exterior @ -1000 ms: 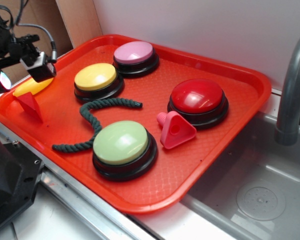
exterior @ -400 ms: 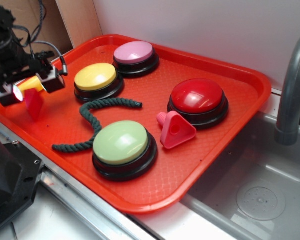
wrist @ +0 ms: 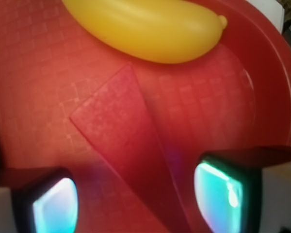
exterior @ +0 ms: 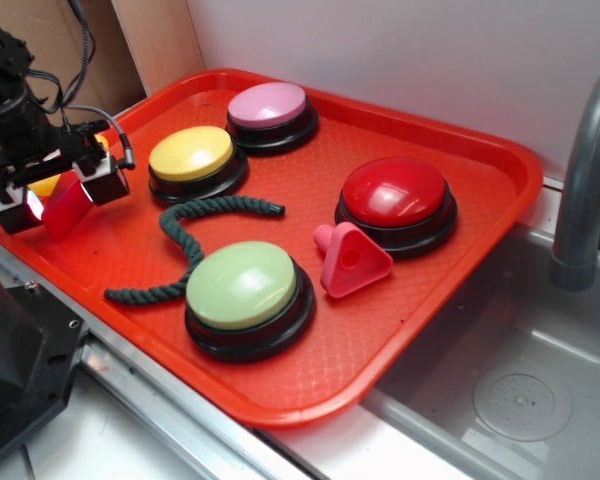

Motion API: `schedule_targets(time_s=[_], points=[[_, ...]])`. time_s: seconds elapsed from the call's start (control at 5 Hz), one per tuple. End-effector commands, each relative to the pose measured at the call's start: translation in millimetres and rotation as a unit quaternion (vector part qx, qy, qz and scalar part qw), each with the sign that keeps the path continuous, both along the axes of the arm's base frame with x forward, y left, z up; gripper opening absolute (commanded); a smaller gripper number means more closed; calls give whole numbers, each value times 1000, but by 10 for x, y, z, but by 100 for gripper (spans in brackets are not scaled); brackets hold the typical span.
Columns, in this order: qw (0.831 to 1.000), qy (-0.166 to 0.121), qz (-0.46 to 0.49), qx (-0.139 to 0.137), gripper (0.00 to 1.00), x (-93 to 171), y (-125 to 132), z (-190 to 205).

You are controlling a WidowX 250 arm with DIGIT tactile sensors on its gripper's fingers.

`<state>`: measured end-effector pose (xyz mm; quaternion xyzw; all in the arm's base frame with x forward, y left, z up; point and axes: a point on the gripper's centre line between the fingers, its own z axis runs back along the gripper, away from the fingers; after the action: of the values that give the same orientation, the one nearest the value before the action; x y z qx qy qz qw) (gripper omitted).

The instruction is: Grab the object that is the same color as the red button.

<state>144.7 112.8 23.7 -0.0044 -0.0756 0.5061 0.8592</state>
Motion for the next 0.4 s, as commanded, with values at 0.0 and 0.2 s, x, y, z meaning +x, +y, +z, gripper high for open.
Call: schedule_targets(time_s=[0.0, 0.2], points=[[1000, -20, -16, 11, 0, 3, 61, 58], [999, -22, -40, 10, 0, 26, 52, 75]])
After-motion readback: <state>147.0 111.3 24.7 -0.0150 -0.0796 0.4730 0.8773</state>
